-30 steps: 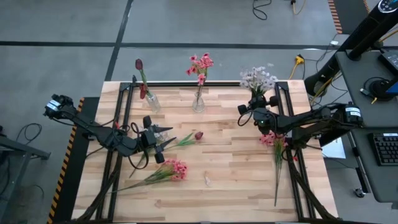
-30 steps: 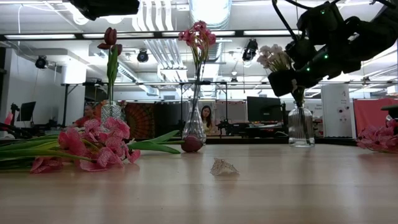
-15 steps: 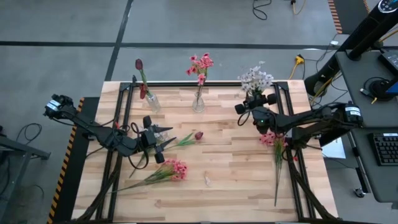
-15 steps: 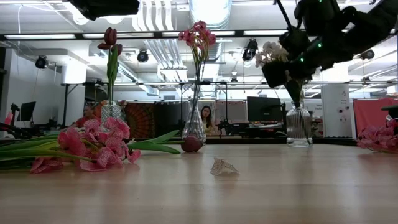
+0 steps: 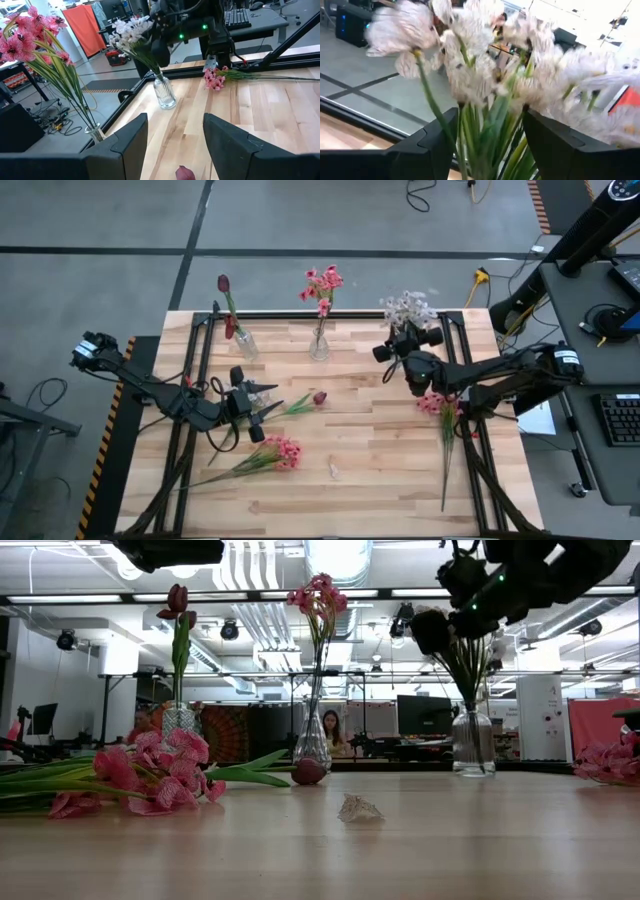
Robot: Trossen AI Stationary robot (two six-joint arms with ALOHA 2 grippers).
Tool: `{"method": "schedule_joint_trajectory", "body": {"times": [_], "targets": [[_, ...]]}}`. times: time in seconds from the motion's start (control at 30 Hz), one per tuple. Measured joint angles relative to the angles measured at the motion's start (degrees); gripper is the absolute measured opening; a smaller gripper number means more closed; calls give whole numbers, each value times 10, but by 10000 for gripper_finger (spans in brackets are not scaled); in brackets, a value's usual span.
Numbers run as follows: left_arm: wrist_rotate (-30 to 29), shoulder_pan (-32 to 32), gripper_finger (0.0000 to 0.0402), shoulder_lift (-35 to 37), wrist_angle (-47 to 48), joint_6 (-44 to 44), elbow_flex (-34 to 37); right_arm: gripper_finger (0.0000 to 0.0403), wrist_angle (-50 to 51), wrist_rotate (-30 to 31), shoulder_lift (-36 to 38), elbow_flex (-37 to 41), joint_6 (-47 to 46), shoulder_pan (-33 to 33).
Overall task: Sort flowers into vase by color
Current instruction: Put the right white flowers into the right transparent vase
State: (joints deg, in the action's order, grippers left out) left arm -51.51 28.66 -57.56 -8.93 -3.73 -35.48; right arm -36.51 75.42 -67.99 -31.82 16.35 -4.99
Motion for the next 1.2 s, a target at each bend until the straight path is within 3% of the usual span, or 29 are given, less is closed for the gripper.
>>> {"method": "schedule_joint_trajectory", "body": {"times": [0.97, 1.2], "targets": [[0, 0, 175, 0, 0, 0, 0, 217, 2, 12, 0, -86, 83, 44], [0, 0, 175, 0, 1, 0, 0, 248, 2, 12, 1, -90, 81, 47]]}}
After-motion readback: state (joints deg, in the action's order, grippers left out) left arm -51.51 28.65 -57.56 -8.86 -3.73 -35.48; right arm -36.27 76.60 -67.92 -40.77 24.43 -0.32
